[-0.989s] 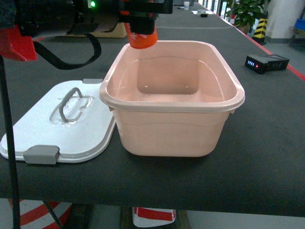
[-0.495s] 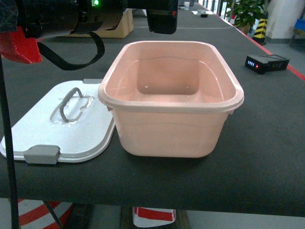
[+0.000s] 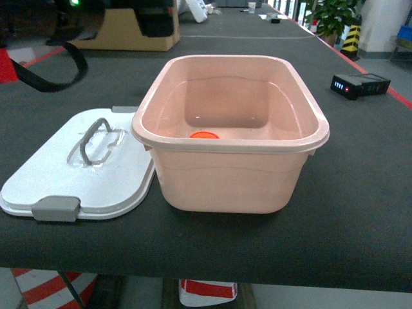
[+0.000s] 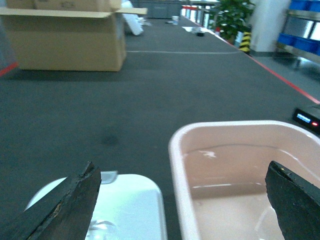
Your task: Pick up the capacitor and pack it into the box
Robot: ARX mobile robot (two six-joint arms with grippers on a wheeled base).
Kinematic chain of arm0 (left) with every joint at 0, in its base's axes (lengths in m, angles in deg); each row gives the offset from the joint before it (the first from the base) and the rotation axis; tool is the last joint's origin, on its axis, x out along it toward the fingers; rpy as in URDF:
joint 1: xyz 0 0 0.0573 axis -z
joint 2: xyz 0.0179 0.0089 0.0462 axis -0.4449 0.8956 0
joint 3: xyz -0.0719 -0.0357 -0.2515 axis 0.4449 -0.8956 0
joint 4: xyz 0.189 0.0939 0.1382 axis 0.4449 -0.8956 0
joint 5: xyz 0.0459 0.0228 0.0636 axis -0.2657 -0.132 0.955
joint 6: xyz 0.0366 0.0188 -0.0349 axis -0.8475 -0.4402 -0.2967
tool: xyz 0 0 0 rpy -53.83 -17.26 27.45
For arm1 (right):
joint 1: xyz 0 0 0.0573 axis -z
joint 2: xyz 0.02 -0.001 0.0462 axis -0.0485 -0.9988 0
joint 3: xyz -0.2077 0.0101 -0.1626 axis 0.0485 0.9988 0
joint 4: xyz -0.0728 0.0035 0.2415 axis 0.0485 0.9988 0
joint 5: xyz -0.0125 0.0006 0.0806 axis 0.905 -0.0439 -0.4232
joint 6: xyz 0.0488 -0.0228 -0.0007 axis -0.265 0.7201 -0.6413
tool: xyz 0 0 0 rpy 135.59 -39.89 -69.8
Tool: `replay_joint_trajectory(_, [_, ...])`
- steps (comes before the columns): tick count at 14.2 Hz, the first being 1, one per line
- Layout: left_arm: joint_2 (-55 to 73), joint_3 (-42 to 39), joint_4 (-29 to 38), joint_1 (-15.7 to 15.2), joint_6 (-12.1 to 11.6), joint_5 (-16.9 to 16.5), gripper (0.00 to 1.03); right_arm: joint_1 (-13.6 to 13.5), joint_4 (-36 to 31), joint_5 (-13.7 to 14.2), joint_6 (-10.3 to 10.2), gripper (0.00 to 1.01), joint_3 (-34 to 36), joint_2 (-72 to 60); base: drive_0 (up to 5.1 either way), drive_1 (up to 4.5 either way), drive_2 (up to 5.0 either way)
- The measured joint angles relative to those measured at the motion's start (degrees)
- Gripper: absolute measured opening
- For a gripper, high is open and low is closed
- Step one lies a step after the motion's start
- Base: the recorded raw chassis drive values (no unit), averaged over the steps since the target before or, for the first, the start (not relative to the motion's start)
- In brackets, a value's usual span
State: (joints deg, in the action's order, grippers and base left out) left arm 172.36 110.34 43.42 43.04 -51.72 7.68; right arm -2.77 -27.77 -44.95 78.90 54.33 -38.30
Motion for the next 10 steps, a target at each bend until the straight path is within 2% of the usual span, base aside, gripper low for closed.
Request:
replay_joint_trajectory(2, [-0.5,0.0,-0.1,-6.3,0.0,0.5,0.98,0.0,0.0,0.0,0.0,0.98,0.0,0.0,0.0,0.0,0.0])
replay_joint_trajectory(4, [1.5,0.1,-0.9,-11.2,-0.5,-2.2,0.98,0.0,0.0,0.0,0.0,0.98,0.0,0.0,0.0,0.0,0.0])
replay_joint_trajectory(5, [4.1,0.8,-1.5,-11.9,-0.7,-2.8,0.98,0.0,0.0,0.0,0.0,0.98,0.0,0.0,0.0,0.0,0.0])
replay_joint_trajectory(9, [13.7,5.1,-4.4,-13.0,-0.7,-0.8,0.98,0.0,0.0,0.0,0.0,0.98,0.0,0.0,0.0,0.0,0.0])
replay_joint_trajectory(10, [15.9,6.5,-4.9,-13.6,-0.6,-1.4,0.98,0.0,0.0,0.0,0.0,0.98,0.0,0.0,0.0,0.0,0.0])
